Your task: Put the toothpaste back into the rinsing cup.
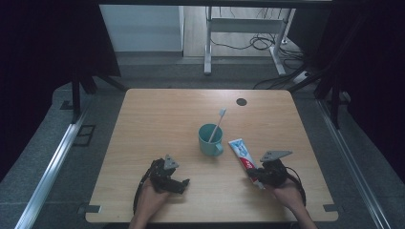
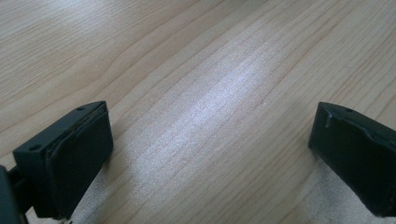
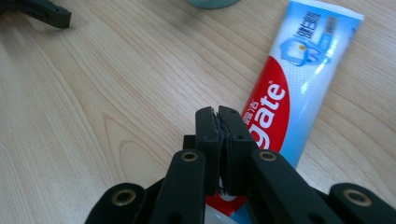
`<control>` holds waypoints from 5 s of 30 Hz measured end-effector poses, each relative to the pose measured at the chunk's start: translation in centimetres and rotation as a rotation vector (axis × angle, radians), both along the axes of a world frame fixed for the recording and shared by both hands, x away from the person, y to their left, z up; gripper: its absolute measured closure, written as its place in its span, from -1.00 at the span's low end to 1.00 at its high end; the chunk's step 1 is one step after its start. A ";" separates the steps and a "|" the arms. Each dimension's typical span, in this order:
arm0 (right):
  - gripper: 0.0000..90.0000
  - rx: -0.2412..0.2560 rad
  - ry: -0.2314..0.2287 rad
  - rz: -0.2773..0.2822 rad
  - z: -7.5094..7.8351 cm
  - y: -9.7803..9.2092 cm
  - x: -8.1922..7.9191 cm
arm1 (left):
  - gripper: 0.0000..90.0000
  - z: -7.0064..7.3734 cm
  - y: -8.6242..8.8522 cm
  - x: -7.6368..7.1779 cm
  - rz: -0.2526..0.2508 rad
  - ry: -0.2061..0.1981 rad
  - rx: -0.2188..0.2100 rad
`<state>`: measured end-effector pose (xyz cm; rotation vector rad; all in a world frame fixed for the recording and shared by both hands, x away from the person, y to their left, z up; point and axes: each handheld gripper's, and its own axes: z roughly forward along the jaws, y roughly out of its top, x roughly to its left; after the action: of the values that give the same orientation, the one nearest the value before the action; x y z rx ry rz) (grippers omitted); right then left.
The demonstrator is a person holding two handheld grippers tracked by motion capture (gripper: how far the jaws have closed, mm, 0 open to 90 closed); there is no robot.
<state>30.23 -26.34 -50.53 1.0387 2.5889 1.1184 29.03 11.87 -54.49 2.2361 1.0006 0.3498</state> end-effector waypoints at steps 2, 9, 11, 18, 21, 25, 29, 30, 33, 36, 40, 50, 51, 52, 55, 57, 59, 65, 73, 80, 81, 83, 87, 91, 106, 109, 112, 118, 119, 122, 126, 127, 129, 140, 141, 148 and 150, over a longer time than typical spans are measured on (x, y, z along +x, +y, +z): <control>0.93 -0.001 0.000 -0.004 0.0 -0.2 0.0 | -1.00 0.0 0.0 0.0 0.000 0.000 0.000; 0.89 -0.006 0.007 -0.018 0.1 -0.8 0.0 | -1.00 0.0 0.0 0.0 0.000 0.000 0.000; 0.83 -0.014 0.006 -0.016 0.3 -0.8 0.0 | -1.00 0.0 0.0 0.0 0.000 0.000 0.000; 0.46 -0.052 0.001 -0.048 1.3 -1.0 0.3 | -1.00 0.0 0.0 0.0 0.002 0.001 -0.001; 0.26 -0.086 0.026 -0.058 1.6 -1.0 0.7 | -1.00 0.0 0.0 0.0 0.002 0.001 -0.002; 0.07 -0.134 0.065 -0.074 1.6 -0.9 1.3 | -1.00 0.0 0.0 0.0 0.002 0.002 -0.001; -0.04 -0.155 0.100 -0.084 1.7 -0.6 1.9 | -1.00 0.0 0.0 0.0 0.002 0.001 -0.002; -0.06 -0.159 0.110 -0.083 1.7 -0.6 2.1 | -1.00 0.0 0.0 0.0 0.002 0.001 -0.001; -0.11 -0.177 0.127 -0.085 1.8 -0.4 2.4 | -1.00 0.0 0.0 0.0 0.002 0.001 -0.001; -0.18 -0.218 0.155 -0.095 2.1 0.2 3.1 | -1.00 0.0 0.0 0.0 0.001 0.001 0.000; -0.21 -0.250 0.183 -0.099 2.2 0.7 3.7 | -1.00 0.0 0.0 0.0 0.000 0.001 0.000; -0.30 -0.381 0.265 -0.104 2.3 2.4 6.0 | -1.00 0.0 0.0 0.0 0.002 0.004 0.001; -0.32 -0.395 0.278 -0.106 2.3 2.6 6.3 | -1.00 0.0 0.0 0.0 0.002 0.004 0.001; -0.32 -0.395 0.278 -0.106 2.3 2.6 6.3 | -1.00 0.0 0.0 0.0 0.002 0.004 0.001; -0.34 -0.424 0.312 -0.101 2.3 3.1 7.2 | -1.00 0.0 0.0 0.0 0.001 0.004 0.001; -0.35 -0.443 0.329 -0.099 2.3 3.5 7.5 | -1.00 0.0 0.0 0.0 0.002 0.004 0.000; -0.36 -0.449 0.338 -0.095 2.2 3.6 7.7 | -1.00 0.0 0.0 0.0 0.002 0.004 0.000; -0.37 -0.486 0.379 -0.091 1.9 4.5 8.5 | -1.00 0.0 0.0 0.0 0.002 0.004 0.001; -0.32 -0.533 0.410 -0.103 1.5 5.3 9.4 | -1.00 0.0 0.0 0.0 0.001 0.004 0.001; -0.22 -0.552 0.426 -0.106 1.0 6.2 9.8 | -1.00 0.0 0.0 0.0 0.001 0.004 0.001; -0.20 -0.559 0.427 -0.105 0.9 6.2 9.9 | -1.00 0.0 0.0 0.0 0.000 0.003 0.002; -0.16 -0.575 0.431 -0.111 0.5 6.3 10.2 | -1.00 0.0 0.0 0.0 0.000 0.003 0.002; 0.00 -0.551 0.455 -0.109 0.4 6.2 10.4 | -1.00 0.0 0.0 0.0 -0.001 0.003 0.003; 0.08 -0.558 0.457 -0.120 0.5 6.3 10.3 | -1.00 0.0 0.0 0.0 -0.001 0.003 0.002; 0.58 -0.520 0.416 -0.091 1.5 5.6 9.8 | -1.00 0.0 0.0 0.0 -0.001 0.003 0.002; 0.59 -0.522 0.403 -0.083 1.6 5.5 9.7 | -1.00 0.0 0.0 0.0 -0.001 0.002 0.003; 0.59 -0.521 0.398 -0.069 1.6 5.3 9.5 | -1.00 0.0 0.0 0.0 -0.001 0.003 0.002; 0.59 -0.499 0.378 -0.059 2.0 4.9 9.2 | -1.00 0.0 0.0 0.0 -0.001 0.003 0.003; 0.59 -0.497 0.371 -0.056 2.1 4.8 9.2 | -1.00 0.0 0.0 0.0 -0.001 0.002 0.002; 0.59 -0.480 0.364 -0.052 2.5 4.6 8.8 | -1.00 0.0 0.0 0.0 0.001 0.004 0.001; 0.59 -0.450 0.339 -0.045 2.9 4.1 8.4 | -1.00 0.0 0.0 0.0 0.003 0.004 0.000; 0.59 -0.444 0.333 -0.043 3.0 3.9 8.3 | -1.00 0.0 0.0 0.0 0.002 0.005 0.000; 0.59 -0.421 0.313 -0.041 3.4 3.6 8.0 | -1.00 0.0 0.0 0.0 0.002 0.004 0.001; 0.59 -0.344 0.231 -0.031 5.1 2.9 7.2 | -1.00 0.0 0.0 0.0 0.001 0.004 0.001; 0.60 -0.331 0.225 -0.031 5.2 2.9 7.1 | -1.00 0.0 0.0 0.0 0.002 0.004 0.001; 0.60 -0.271 0.163 -0.022 5.7 2.4 6.6 | -1.00 0.0 0.0 0.0 0.002 0.004 0.001; 0.60 -0.250 0.147 -0.022 5.7 2.2 6.5 | -1.00 0.0 0.0 0.0 0.002 0.004 0.001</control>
<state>36.74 -24.12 -44.84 1.1231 2.7318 0.7128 29.01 11.86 -54.47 2.2377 1.0045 0.3467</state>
